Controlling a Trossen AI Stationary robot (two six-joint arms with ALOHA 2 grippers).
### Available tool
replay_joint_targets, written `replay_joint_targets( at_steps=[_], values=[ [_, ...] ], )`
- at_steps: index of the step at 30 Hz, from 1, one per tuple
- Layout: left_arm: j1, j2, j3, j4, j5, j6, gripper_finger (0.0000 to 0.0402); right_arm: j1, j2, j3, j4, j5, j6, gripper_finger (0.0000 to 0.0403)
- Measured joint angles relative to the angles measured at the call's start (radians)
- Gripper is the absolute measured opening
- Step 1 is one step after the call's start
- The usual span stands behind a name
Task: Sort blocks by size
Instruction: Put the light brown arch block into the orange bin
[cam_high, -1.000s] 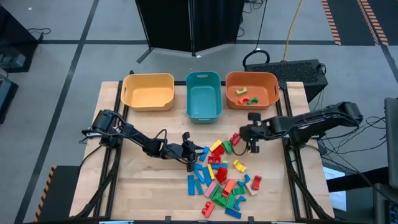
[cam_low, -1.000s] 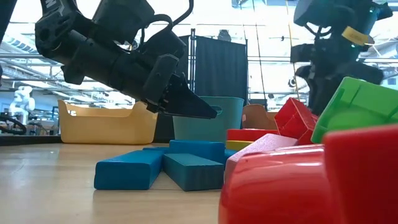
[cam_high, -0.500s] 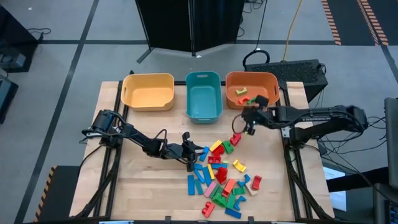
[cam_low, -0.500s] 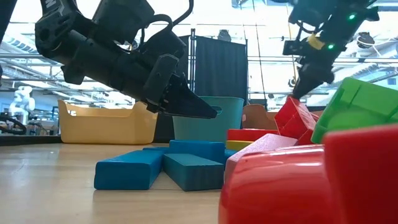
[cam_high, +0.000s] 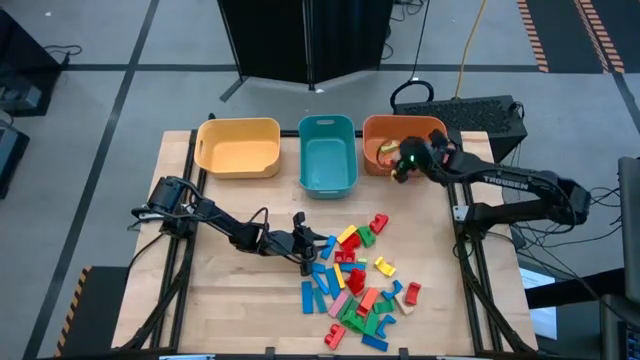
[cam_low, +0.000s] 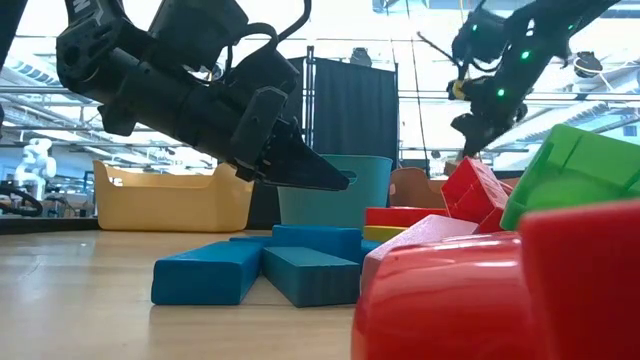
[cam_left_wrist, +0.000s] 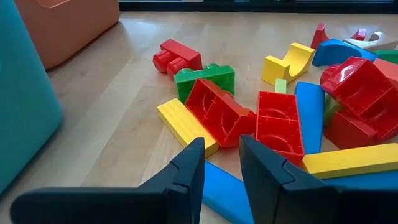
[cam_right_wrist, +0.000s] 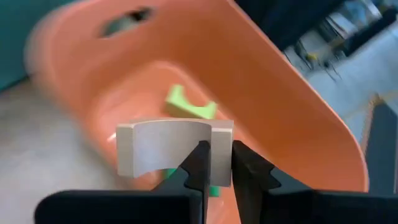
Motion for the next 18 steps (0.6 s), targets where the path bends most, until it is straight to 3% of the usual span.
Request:
replay_joint_targets(
  at_steps=[4, 11, 18],
  values=[
    [0.000, 0.000, 0.000, 0.000, 0.000, 0.001, 0.0093, -0.142, 0.045, 0.001, 0.054, -0.067, 0.001, 0.0037],
    [0.021, 0.000, 0.000, 0.004, -0.002, 0.027, 0.0093, -0.287, 0.196, 0.001, 0.139, -0.318, 0.004, 0.0040],
    [0.024, 0.000, 0.000, 0.000, -0.002, 0.074, 0.0093, -0.297, 0.282, 0.001, 0.192, -0.339, 0.023, 0.0051]
  ],
)
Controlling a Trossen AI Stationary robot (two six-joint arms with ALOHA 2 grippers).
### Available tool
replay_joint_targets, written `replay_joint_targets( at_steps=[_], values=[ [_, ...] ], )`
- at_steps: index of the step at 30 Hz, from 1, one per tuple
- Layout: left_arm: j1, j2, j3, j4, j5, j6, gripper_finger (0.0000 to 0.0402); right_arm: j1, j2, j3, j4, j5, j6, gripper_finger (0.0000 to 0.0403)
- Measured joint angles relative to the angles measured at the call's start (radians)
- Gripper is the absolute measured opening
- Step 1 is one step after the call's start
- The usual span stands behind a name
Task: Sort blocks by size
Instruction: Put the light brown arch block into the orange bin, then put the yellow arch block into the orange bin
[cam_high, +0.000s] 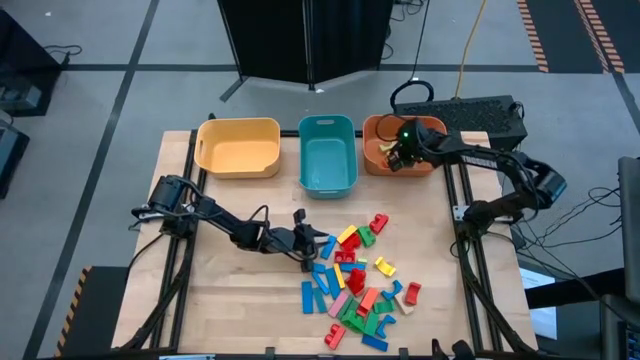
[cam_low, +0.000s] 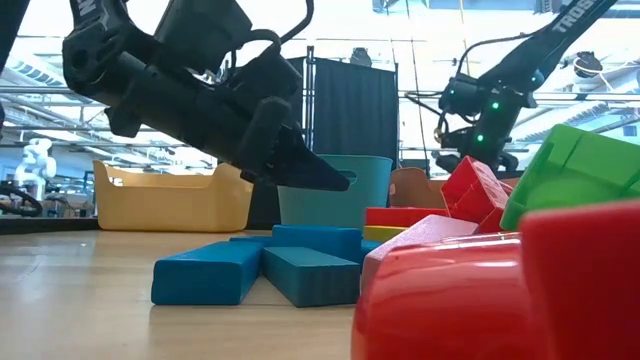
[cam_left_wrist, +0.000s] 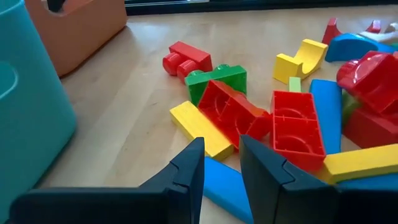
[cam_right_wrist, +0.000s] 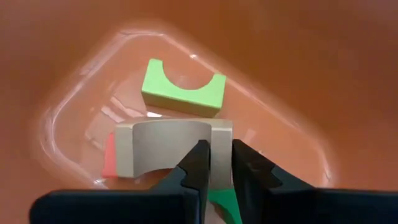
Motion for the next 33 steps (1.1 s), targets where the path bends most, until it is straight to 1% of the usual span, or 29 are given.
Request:
replay_joint_targets(
  at_steps=[5, 11, 15, 17, 19, 22, 27, 33],
  values=[
    [0.020, 0.000, 0.000, 0.001, 0.000, 0.041, 0.0093, 0.000, 0.009, 0.000, -0.003, 0.000, 0.038, 0.0078],
    [0.077, 0.000, 0.000, 0.002, -0.004, 0.053, 0.0093, 0.000, 0.008, 0.000, -0.006, -0.004, 0.037, 0.0114],
    [0.106, 0.000, 0.000, 0.002, -0.004, 0.067, 0.0093, 0.007, 0.007, 0.000, -0.005, -0.004, 0.015, 0.0131],
    [0.119, 0.000, 0.000, 0.001, -0.003, 0.087, 0.0093, 0.014, 0.002, 0.000, -0.001, -0.004, 0.004, 0.0135],
    [0.130, 0.000, 0.000, 0.001, 0.003, 0.138, 0.0093, 0.025, -0.012, 0.000, 0.007, -0.006, 0.006, 0.0136],
    [0.148, 0.000, 0.001, 0.026, 0.008, 0.187, 0.0093, 0.043, -0.055, 0.000, 0.034, -0.047, 0.005, 0.0136],
    [0.177, 0.000, 0.004, 0.133, 0.014, 0.140, 0.0093, 0.082, -0.146, 0.000, 0.063, -0.105, 0.001, 0.0137],
    [0.186, 0.000, 0.004, 0.110, 0.046, 0.129, 0.0093, 0.150, -0.216, 0.000, 0.033, -0.119, -0.012, 0.0137]
  ],
)
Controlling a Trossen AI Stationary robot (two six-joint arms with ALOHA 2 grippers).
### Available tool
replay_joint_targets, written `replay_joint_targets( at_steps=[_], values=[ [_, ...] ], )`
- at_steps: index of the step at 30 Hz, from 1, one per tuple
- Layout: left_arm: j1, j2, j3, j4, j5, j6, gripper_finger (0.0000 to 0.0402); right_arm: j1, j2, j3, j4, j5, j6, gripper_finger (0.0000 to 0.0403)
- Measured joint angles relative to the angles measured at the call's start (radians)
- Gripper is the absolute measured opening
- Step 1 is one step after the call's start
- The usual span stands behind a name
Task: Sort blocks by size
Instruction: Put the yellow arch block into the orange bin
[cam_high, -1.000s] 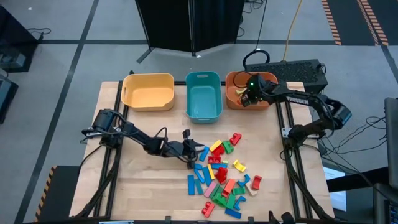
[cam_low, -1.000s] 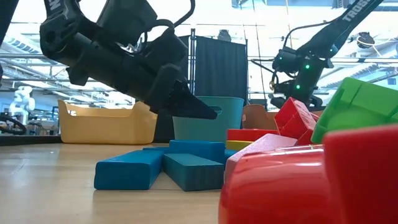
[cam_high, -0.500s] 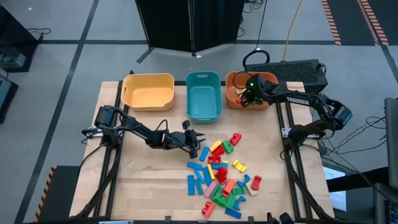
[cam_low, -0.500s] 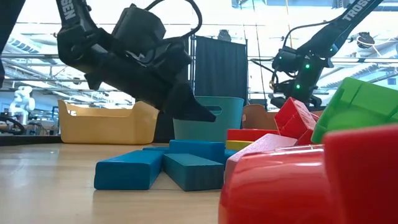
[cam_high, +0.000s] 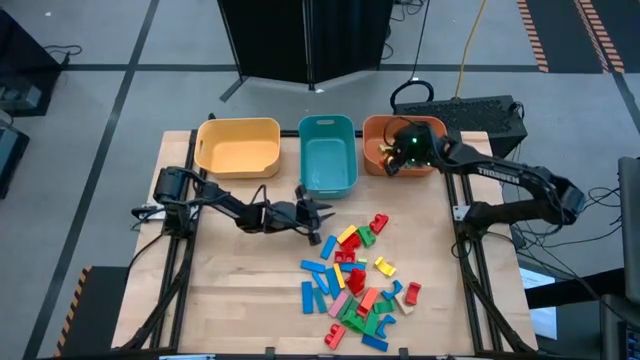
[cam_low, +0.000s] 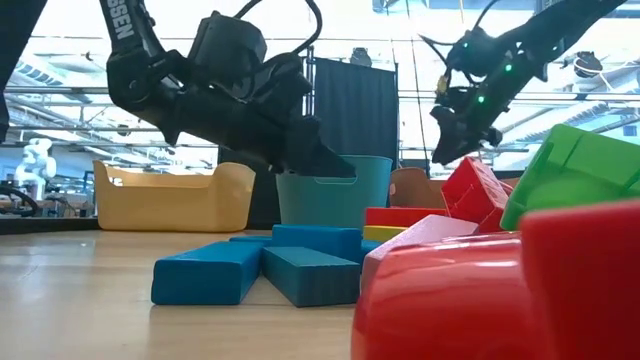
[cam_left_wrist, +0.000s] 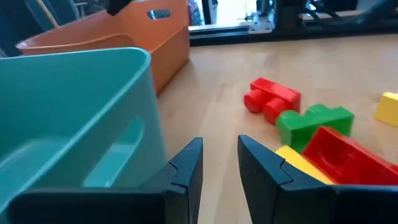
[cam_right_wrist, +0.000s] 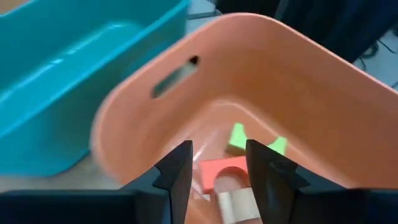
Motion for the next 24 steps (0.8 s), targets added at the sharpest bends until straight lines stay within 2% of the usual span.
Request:
replay_joint_targets(
  at_steps=[6, 10, 13, 16, 18, 20, 22, 24],
  values=[
    [-0.001, 0.000, 0.000, -0.087, 0.034, -0.044, 0.0093, 0.070, -0.018, 0.000, 0.025, -0.325, -0.072, 0.0137],
    [0.007, 0.000, 0.000, -0.090, 0.046, 0.015, 0.0093, 0.101, -0.018, 0.002, 0.084, -0.451, -0.073, 0.0137],
    [0.025, 0.000, 0.020, -0.075, 0.132, 0.083, 0.0093, 0.118, -0.026, 0.019, 0.042, -0.562, 0.002, 0.0137],
    [0.044, -0.017, 0.071, -0.072, 0.293, 0.079, 0.0093, 0.155, -0.037, 0.044, -0.032, -0.667, 0.120, 0.0137],
    [0.048, -0.018, 0.090, -0.080, 0.382, 0.041, 0.0093, 0.190, -0.053, 0.055, -0.103, -0.667, 0.174, 0.0137],
    [0.045, -0.015, 0.090, -0.142, 0.417, 0.034, 0.0093, 0.239, -0.070, 0.061, -0.122, -0.631, 0.205, 0.0137],
    [0.037, -0.014, 0.090, -0.237, 0.417, 0.040, 0.0093, 0.302, -0.078, 0.061, -0.132, -0.560, 0.199, 0.0137],
    [0.033, -0.014, 0.087, -0.311, 0.417, 0.054, 0.0093, 0.377, -0.072, 0.061, -0.132, -0.444, 0.155, 0.0137]
  ],
)
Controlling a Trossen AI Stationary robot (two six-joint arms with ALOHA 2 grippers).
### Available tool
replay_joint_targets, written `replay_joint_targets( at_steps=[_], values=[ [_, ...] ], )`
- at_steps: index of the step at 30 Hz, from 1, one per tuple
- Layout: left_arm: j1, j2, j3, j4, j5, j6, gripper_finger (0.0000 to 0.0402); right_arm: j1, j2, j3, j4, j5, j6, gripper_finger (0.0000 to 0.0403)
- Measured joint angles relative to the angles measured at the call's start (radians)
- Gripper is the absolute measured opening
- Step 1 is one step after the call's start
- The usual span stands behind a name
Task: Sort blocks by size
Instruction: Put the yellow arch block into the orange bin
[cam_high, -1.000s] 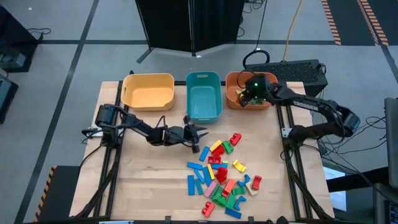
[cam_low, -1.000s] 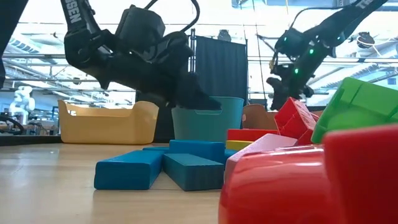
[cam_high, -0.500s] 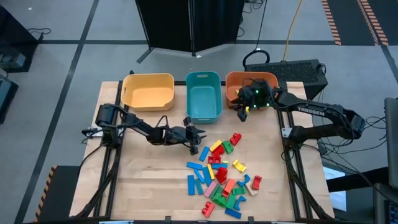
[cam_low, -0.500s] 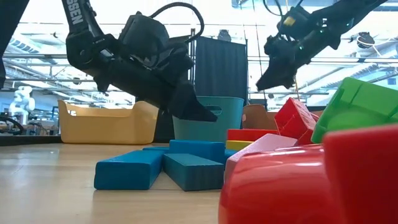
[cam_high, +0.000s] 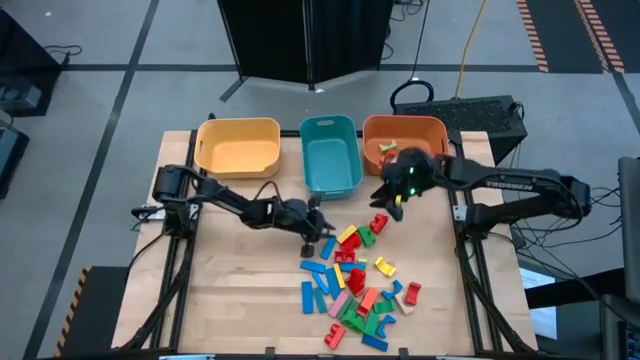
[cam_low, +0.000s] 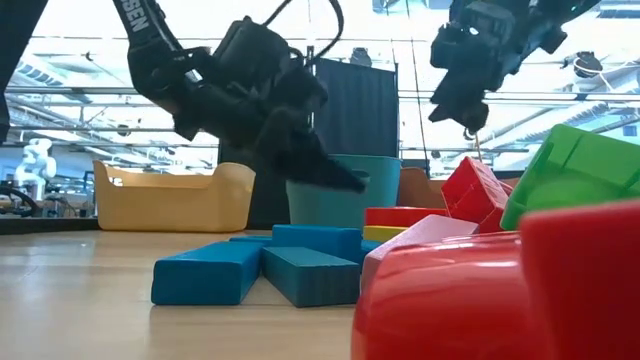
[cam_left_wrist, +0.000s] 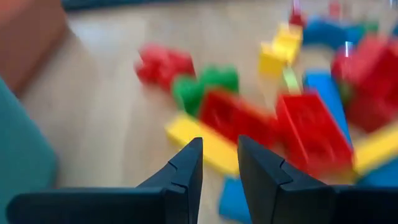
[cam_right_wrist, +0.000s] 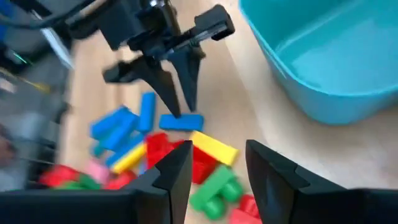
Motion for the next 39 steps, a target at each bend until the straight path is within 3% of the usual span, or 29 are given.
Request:
replay_joint_targets(
  at_steps=[5, 11, 16, 26, 39],
  values=[
    [-0.015, 0.033, -0.017, -0.061, -0.002, 0.001, 0.0093, 0.190, 0.049, -0.001, 0.011, 0.270, -0.037, 0.0137],
    [-0.081, 0.015, -0.012, 0.004, -0.022, -0.018, 0.0093, 0.364, 0.079, -0.001, 0.021, 0.366, 0.075, 0.0137],
    [-0.138, 0.014, 0.020, 0.030, -0.025, 0.009, 0.0093, 0.527, 0.095, -0.001, 0.002, 0.537, 0.187, 0.0137],
    [-0.190, 0.013, 0.060, 0.049, -0.028, 0.114, 0.0093, 0.747, 0.261, -0.002, 0.015, 0.569, 0.376, 0.0137],
    [-0.244, 0.013, 0.072, 0.043, -0.031, 0.087, 0.0110, 0.820, 0.452, 0.000, 0.039, 0.596, 0.578, 0.0137]
  ],
)
